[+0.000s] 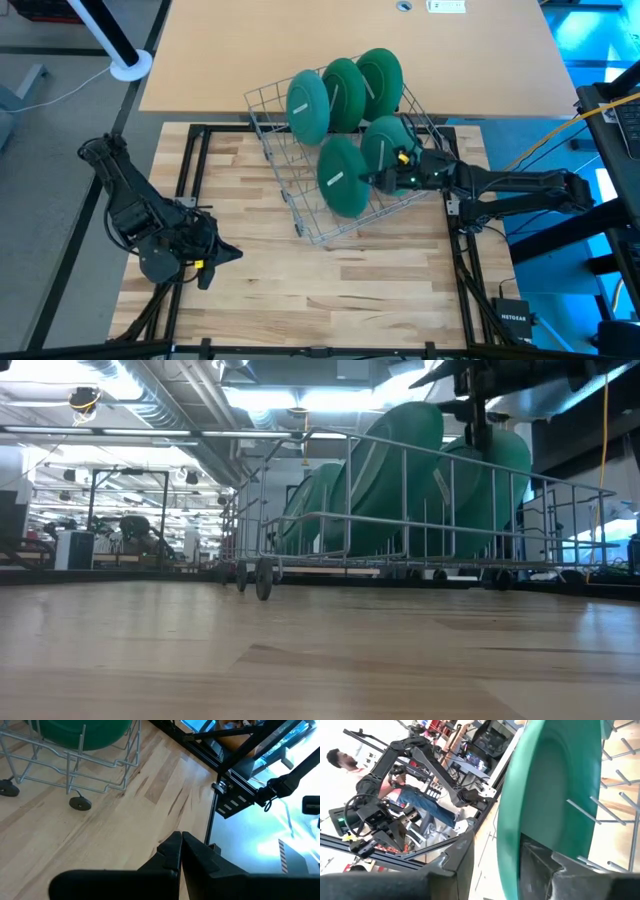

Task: Sort dishes
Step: Put the green plate in the dish rack

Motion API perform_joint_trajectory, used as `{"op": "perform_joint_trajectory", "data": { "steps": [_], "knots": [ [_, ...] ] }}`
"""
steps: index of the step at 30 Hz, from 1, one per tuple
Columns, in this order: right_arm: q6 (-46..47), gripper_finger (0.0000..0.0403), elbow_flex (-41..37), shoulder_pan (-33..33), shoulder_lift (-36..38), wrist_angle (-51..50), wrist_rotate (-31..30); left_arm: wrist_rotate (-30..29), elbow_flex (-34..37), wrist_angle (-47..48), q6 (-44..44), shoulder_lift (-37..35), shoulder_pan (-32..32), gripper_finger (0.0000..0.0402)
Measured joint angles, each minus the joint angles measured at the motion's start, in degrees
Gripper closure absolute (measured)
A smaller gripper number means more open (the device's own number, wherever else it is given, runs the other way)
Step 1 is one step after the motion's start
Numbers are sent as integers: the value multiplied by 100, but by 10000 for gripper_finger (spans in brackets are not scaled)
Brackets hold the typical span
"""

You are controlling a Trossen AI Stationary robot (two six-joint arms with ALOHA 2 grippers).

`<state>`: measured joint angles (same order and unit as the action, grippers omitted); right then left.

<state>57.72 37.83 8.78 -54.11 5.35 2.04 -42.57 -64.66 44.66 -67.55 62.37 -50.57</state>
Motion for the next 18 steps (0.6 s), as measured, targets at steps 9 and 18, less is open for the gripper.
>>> {"op": "perform_joint_trajectory", "data": {
  "steps": [9,18],
  "knots": [
    [-270,269,1016,0,-2,-1391,-33,-1,0,2,2,0,0,398],
    [-627,269,1457,-11,-48,-2720,-907,-2,0,24,117,0,-2,398]
  ]
}}
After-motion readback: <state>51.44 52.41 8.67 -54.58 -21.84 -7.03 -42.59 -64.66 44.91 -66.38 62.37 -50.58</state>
